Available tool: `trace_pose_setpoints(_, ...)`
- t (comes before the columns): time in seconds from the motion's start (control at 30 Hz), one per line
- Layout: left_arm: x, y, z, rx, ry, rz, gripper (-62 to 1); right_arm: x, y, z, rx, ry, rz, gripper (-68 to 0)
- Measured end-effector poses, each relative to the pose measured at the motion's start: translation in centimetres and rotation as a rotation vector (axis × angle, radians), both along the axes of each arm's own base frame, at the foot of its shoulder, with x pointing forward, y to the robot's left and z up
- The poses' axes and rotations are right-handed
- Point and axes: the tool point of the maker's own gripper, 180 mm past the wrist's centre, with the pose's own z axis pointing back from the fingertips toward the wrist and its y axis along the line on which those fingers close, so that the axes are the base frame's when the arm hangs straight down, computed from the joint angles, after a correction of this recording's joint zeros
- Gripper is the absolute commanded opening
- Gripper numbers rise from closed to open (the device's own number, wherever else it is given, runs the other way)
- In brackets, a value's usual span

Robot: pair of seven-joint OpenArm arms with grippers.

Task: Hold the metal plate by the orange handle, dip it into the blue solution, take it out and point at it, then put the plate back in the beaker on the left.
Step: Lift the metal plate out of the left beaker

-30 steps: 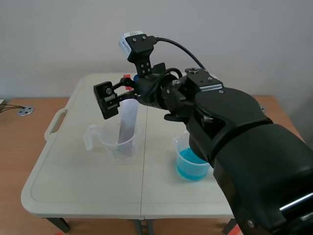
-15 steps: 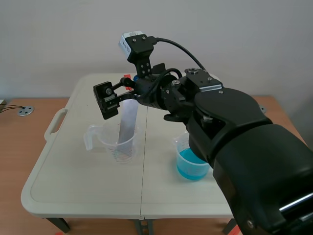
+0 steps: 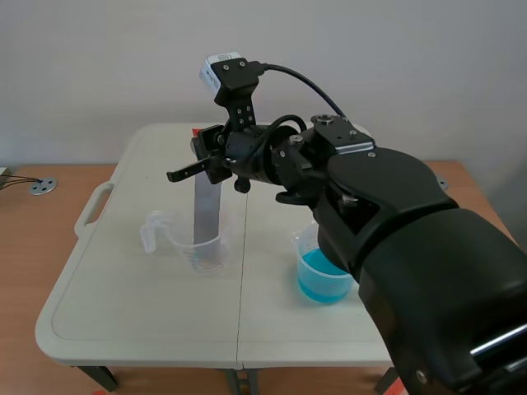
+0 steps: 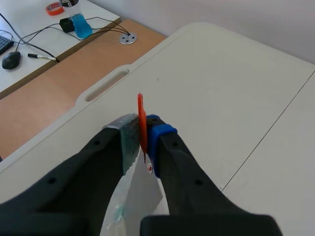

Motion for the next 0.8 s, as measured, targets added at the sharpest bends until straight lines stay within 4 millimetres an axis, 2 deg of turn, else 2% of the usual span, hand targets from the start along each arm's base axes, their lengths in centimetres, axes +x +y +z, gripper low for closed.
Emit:
trace_pose_setpoints(0.13,0.0,0.0,0.0,0.000,0.000,0.000,-59.1,0.0,0.0,0.0,0.000,0.000,0.003,-66.5)
trace_pose_setpoints(0.53,0.0,0.0,0.0,0.000,0.000,0.000,-59.1,-2.2,1.9,0.7,0.041,-0.009,0.162,-66.4)
trace_pose_setpoints(0.8,0.0,0.0,0.0,0.000,0.000,0.000,-59.1,-3.0,2.0,1.1,0.040,-0.027,0.228,-66.4)
